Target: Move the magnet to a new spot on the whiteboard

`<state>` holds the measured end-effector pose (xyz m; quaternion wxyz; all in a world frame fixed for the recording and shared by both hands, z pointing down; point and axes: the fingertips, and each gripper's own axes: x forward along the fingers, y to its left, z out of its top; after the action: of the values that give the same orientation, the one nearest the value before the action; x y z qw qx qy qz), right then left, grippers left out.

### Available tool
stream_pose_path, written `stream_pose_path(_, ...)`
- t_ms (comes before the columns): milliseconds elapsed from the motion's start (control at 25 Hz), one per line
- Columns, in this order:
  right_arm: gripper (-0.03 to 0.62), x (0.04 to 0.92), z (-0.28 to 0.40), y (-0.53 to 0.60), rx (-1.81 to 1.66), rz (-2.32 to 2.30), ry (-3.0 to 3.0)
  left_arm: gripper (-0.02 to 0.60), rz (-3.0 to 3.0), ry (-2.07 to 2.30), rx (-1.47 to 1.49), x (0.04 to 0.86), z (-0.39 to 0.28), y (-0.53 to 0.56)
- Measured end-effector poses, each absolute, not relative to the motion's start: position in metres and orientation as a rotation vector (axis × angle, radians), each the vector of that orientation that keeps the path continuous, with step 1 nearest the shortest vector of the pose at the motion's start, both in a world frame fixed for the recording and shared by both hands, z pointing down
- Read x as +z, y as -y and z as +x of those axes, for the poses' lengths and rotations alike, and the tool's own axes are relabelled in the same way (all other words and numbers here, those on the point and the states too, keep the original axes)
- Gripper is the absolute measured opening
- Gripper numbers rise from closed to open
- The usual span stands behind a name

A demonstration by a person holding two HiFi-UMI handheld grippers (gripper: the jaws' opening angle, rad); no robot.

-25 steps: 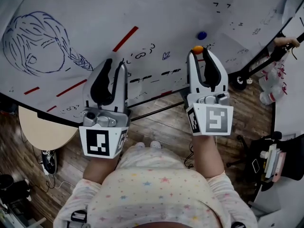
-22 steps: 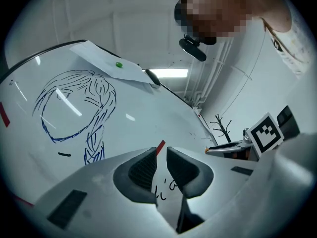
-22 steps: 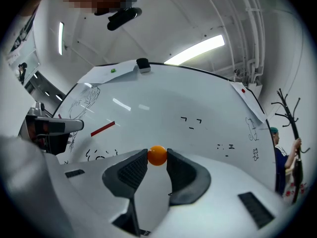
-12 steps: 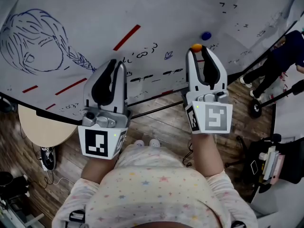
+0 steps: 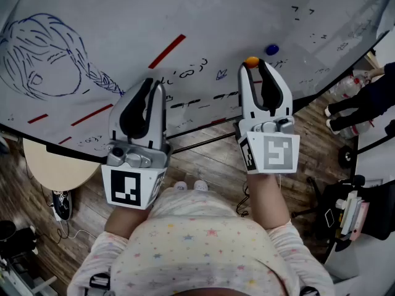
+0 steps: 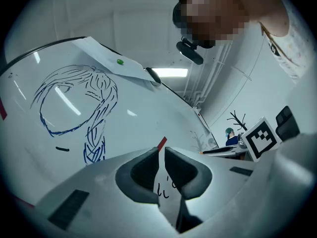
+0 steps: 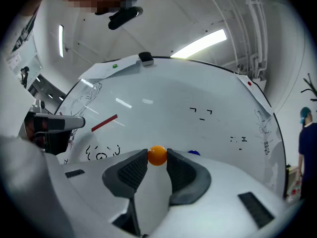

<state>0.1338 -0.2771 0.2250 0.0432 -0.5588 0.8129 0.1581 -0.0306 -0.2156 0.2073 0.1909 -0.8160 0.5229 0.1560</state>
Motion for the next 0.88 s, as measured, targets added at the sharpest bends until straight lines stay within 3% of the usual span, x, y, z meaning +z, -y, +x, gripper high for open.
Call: stream_pose_path(880,0.121,0.232,0.120,0.290,0.458,-1.678,-2.514,0.043,-2.299,-1.480,0.424,0.213,-0.035,0.221)
